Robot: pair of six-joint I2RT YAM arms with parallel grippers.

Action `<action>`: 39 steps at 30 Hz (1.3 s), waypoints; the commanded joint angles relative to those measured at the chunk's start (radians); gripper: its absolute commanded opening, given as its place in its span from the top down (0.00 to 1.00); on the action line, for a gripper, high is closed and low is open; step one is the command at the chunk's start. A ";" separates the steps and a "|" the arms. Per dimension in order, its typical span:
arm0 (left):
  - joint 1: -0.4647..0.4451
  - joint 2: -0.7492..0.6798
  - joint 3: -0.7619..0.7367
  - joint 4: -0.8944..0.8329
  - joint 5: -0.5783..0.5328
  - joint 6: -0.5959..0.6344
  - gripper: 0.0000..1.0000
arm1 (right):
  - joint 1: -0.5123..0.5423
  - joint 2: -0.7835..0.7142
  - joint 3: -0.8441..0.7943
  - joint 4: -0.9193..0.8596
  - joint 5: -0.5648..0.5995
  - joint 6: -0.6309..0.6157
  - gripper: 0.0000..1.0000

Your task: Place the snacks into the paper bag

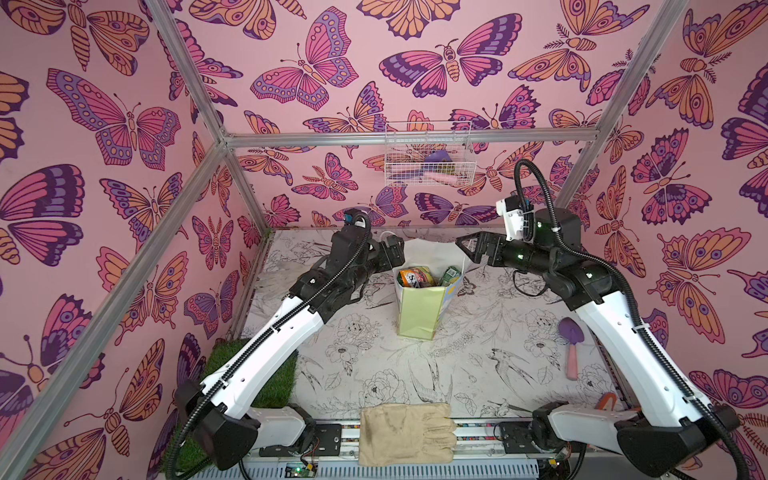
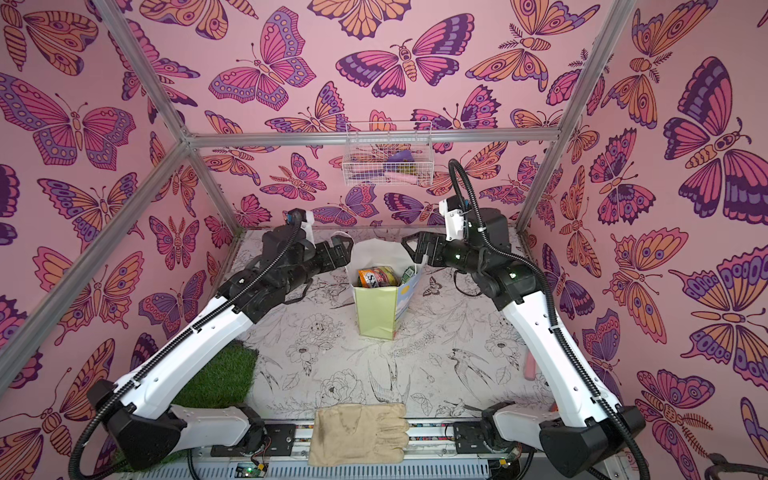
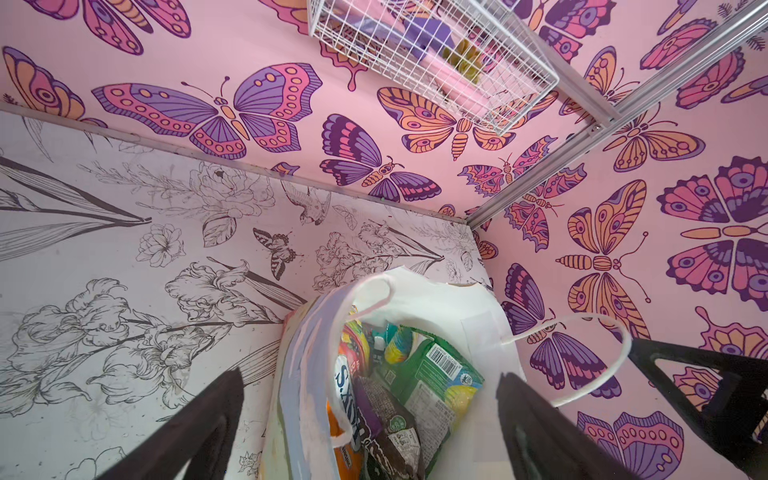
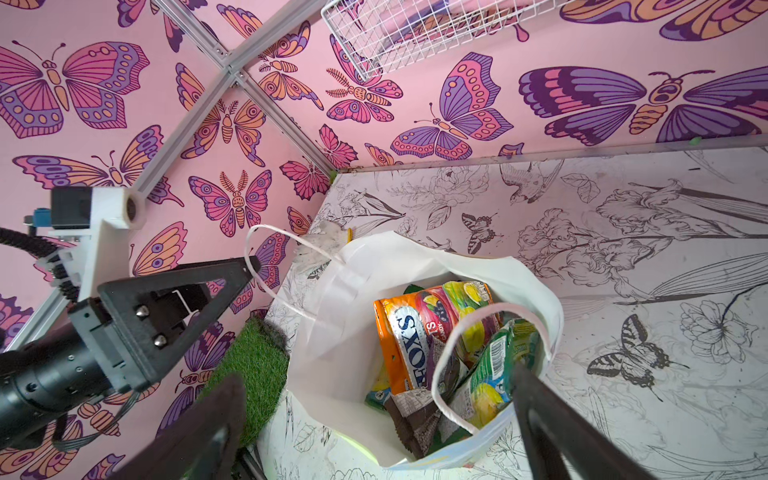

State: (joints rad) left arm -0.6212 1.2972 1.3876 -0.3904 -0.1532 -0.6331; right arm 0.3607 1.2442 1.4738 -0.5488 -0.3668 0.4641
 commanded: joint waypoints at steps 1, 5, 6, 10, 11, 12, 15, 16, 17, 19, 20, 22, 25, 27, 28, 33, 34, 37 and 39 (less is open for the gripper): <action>-0.001 -0.062 -0.020 -0.022 -0.047 0.057 0.03 | -0.005 -0.035 0.011 -0.036 0.040 -0.036 0.00; -0.001 -0.101 -0.031 -0.039 -0.086 0.095 0.03 | -0.005 -0.061 0.007 -0.055 0.081 -0.057 0.00; -0.001 -0.112 -0.034 -0.044 -0.095 0.106 0.03 | -0.005 -0.070 0.004 -0.059 0.095 -0.063 0.00; -0.001 -0.160 -0.064 -0.050 -0.138 0.138 0.03 | -0.005 -0.119 -0.023 -0.058 0.170 -0.091 0.00; 0.000 -0.171 -0.073 -0.051 -0.146 0.147 0.03 | -0.005 -0.131 -0.030 -0.057 0.190 -0.096 0.00; -0.001 -0.183 -0.082 -0.051 -0.155 0.159 0.03 | -0.006 -0.145 -0.040 -0.054 0.207 -0.102 0.01; -0.001 -0.218 -0.107 -0.059 -0.185 0.189 0.03 | -0.005 -0.188 -0.067 -0.047 0.261 -0.117 0.00; -0.001 -0.229 -0.116 -0.058 -0.193 0.199 0.03 | -0.005 -0.200 -0.075 -0.043 0.279 -0.121 0.00; -0.001 -0.244 -0.128 -0.059 -0.204 0.208 0.03 | -0.005 -0.218 -0.089 -0.037 0.305 -0.126 0.00; 0.000 -0.270 -0.148 -0.058 -0.227 0.225 0.03 | -0.005 -0.245 -0.122 -0.020 0.346 -0.139 0.00; 0.001 -0.284 -0.160 -0.057 -0.240 0.236 0.03 | -0.005 -0.259 -0.140 -0.012 0.365 -0.148 0.00; 0.000 -0.308 -0.186 -0.057 -0.266 0.250 0.03 | -0.004 -0.279 -0.171 -0.007 0.396 -0.163 0.00; 0.000 -0.347 -0.231 -0.057 -0.294 0.267 0.03 | -0.005 -0.306 -0.214 -0.003 0.426 -0.177 0.01; 0.001 -0.379 -0.272 -0.057 -0.310 0.271 0.03 | -0.006 -0.330 -0.249 0.016 0.435 -0.185 0.00; -0.001 -0.393 -0.293 -0.056 -0.316 0.273 0.03 | -0.005 -0.340 -0.265 0.023 0.442 -0.185 0.00; -0.001 -0.467 -0.396 -0.045 -0.367 0.290 0.03 | -0.005 -0.395 -0.361 0.074 0.476 -0.194 0.00; 0.000 -0.478 -0.409 -0.044 -0.379 0.295 0.03 | -0.005 -0.400 -0.372 0.073 0.484 -0.198 0.01; 0.000 -0.507 -0.446 -0.036 -0.409 0.310 0.03 | -0.004 -0.418 -0.403 0.067 0.518 -0.206 0.00; 0.000 -0.520 -0.463 -0.031 -0.421 0.323 0.03 | -0.005 -0.427 -0.425 0.070 0.533 -0.206 0.00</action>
State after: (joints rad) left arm -0.6212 0.8001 0.9501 -0.4419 -0.5205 -0.3454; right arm 0.3607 0.8356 1.0676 -0.5095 0.1150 0.2829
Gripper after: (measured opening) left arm 0.974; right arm 0.995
